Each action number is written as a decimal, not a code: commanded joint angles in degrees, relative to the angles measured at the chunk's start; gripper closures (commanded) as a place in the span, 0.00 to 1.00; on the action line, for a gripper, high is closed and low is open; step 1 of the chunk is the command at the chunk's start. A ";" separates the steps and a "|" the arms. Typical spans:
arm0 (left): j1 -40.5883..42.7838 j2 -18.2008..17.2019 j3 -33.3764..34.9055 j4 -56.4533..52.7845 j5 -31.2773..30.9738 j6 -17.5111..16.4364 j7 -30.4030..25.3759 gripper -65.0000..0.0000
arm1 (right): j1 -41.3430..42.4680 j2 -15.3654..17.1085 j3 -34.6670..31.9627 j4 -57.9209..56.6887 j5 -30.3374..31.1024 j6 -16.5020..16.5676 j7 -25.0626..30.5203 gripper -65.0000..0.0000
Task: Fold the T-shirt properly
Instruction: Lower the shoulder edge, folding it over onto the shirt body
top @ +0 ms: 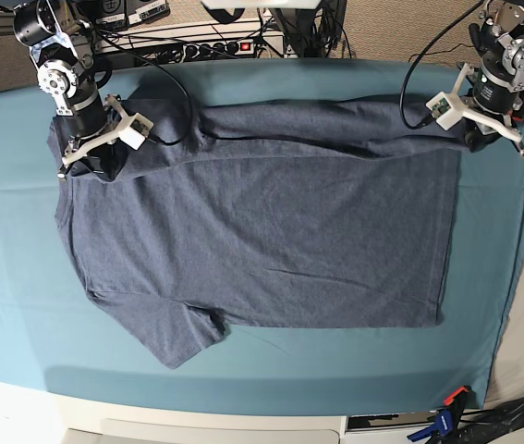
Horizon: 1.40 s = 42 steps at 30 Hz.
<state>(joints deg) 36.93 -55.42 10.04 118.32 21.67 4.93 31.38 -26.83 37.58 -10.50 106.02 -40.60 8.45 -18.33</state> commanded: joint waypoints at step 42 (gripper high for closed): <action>-3.78 -0.92 -0.42 -1.86 -4.76 -0.11 -1.88 1.00 | 0.31 0.79 0.44 0.74 -0.50 -1.40 0.11 1.00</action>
<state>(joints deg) 33.30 -55.40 10.07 115.74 16.21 3.99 29.89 -26.83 37.56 -10.50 106.02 -40.60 8.43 -18.20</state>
